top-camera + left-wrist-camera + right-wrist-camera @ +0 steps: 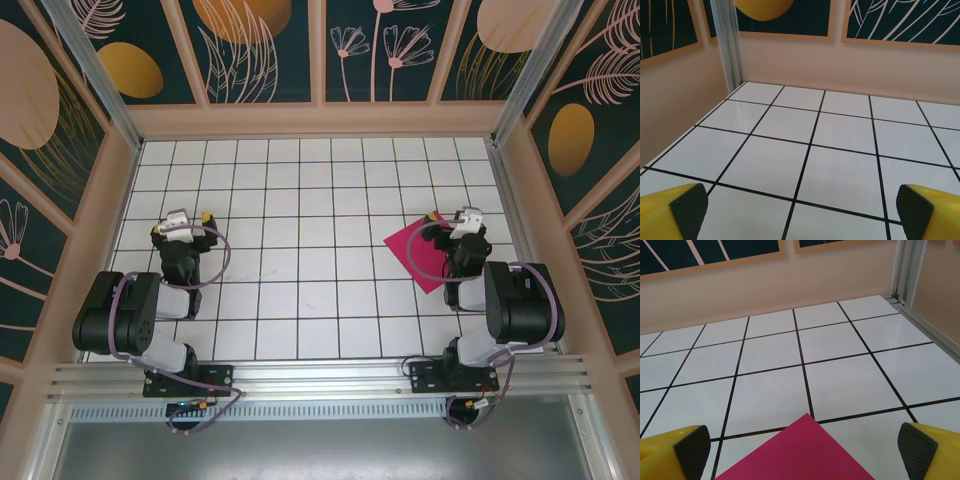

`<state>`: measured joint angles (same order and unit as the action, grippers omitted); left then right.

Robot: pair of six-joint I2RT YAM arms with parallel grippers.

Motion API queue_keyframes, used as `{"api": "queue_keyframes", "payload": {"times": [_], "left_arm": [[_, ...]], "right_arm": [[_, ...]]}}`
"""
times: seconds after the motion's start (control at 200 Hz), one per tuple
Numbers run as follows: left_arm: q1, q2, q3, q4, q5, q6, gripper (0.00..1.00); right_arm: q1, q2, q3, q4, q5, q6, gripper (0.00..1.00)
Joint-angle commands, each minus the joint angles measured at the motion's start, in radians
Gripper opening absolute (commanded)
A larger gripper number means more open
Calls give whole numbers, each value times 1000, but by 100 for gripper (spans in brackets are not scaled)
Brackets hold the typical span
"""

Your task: Fold a paper plane with a square sheet of paper (pick it up from the middle)

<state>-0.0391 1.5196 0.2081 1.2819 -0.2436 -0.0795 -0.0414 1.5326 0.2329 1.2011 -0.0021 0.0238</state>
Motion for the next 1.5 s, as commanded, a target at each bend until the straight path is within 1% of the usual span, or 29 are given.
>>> {"api": "queue_keyframes", "payload": {"times": [0.0,0.821,0.871,0.951,1.026,1.086,1.181,1.246,1.301,1.406,1.496], "left_arm": [[8,4,9,35,-4,-12,98],[8,2,4,44,-4,-11,98],[8,-4,0,48,-21,-14,98],[8,-55,3,-3,-66,-33,99],[9,-126,25,-115,-88,-45,99],[8,-183,59,-226,-101,-67,98],[8,-270,108,-395,-113,-132,98],[8,-325,142,-492,-107,-185,98],[8,-364,182,-588,-99,-228,99],[8,-405,273,-780,-78,-303,98],[8,-411,338,-906,-13,-328,99]], "right_arm": [[7,6,5,34,-21,-11,99],[6,7,4,38,-21,-12,99],[11,-8,5,25,-13,-14,99],[32,-87,33,-95,13,-26,99],[50,-163,95,-271,98,-8,99],[68,-198,191,-486,204,86,99],[74,-207,361,-811,241,222,99],[81,-173,472,-997,221,287,99],[96,-139,537,-1096,204,322,99],[141,-92,591,-1194,190,410,99],[144,-37,613,-1232,80,495,99]]}}
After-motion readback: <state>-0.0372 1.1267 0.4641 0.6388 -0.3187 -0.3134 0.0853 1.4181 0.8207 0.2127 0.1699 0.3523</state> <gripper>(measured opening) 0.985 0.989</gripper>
